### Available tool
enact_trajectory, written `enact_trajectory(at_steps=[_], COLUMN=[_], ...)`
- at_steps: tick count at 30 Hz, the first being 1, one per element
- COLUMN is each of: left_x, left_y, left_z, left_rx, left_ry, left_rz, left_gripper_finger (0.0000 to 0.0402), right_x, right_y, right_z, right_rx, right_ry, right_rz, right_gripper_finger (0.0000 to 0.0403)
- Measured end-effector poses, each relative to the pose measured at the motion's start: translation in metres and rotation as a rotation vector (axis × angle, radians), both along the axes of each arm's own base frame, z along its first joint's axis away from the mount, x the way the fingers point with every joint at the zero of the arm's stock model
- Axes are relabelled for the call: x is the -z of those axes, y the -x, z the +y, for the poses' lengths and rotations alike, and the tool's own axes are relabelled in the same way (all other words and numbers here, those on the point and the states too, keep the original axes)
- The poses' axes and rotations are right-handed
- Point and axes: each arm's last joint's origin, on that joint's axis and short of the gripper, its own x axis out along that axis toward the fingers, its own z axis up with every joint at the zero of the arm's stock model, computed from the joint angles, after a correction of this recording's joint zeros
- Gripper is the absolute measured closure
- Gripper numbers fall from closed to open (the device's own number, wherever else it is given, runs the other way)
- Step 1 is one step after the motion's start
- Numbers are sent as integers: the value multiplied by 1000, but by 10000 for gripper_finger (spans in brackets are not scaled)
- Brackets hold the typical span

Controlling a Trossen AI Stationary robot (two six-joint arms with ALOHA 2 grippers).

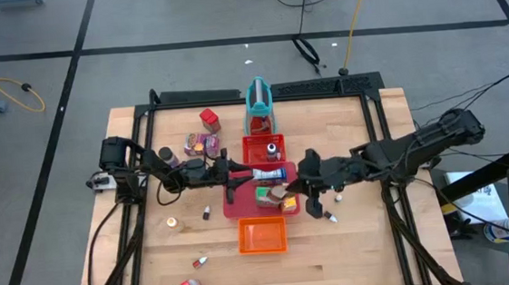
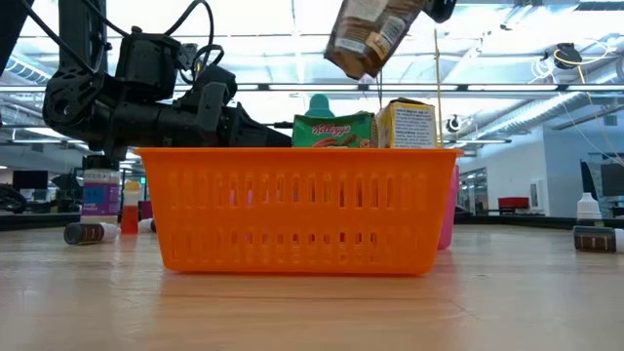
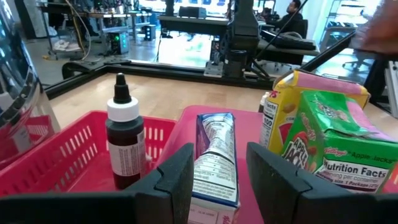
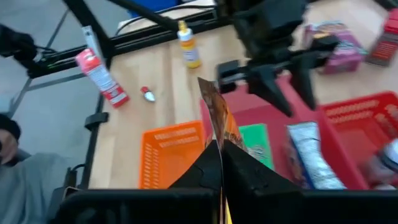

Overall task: Pick & Place Kitchen Items
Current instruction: Put the orange seasoning bag into the orange bin

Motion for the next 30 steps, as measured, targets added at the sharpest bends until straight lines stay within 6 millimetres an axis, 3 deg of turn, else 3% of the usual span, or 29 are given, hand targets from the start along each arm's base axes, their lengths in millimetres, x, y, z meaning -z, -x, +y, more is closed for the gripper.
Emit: enact_trajectory(at_steps=[17, 30], left_x=[2, 2], left_y=[0, 0], left_z=[0, 1], left_rx=[-18, -19], left_ry=[10, 10], left_rz=[17, 22], left_gripper_finger=[254, 254], right_x=[37, 76], right_y=[-27, -45], right_z=[58, 76], right_rx=[-148, -173], right_ry=[4, 47], right_rz=[10, 96], right_gripper_finger=[403, 403])
